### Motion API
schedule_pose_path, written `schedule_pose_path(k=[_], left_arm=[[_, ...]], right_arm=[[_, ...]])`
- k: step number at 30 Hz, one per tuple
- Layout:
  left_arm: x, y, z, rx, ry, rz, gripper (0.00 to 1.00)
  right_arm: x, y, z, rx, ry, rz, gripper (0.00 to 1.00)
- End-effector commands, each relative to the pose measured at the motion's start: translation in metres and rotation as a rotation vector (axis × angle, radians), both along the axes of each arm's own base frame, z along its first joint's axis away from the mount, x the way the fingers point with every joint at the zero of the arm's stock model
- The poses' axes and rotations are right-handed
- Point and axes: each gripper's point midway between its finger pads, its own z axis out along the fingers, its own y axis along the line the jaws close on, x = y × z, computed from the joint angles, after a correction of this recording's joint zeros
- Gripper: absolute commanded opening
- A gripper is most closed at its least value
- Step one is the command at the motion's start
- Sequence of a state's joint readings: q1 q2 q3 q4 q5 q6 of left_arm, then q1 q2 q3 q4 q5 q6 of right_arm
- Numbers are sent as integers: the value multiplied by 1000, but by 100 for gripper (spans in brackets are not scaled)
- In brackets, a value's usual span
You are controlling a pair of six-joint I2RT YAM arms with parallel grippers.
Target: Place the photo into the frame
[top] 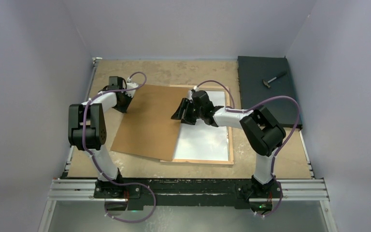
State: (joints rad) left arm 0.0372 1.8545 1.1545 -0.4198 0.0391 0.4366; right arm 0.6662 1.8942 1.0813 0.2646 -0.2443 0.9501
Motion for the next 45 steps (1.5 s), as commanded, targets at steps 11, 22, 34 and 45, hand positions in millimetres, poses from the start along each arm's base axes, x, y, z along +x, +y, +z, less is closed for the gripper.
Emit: schedule_pose_path(k=[11, 22, 34, 45], left_arm=[[-97, -28, -61, -139, 398, -1, 7], [-78, -40, -6, -207, 310, -30, 18], [-62, -61, 186, -221, -142, -296, 72], [-196, -106, 218, -188, -388, -753, 88]], right_arm=[[1, 37, 63, 307, -85, 67, 47], [5, 42, 89, 338, -115, 61, 0], [12, 22, 174, 350, -200, -29, 0], [26, 8, 215, 387, -209, -181, 0]])
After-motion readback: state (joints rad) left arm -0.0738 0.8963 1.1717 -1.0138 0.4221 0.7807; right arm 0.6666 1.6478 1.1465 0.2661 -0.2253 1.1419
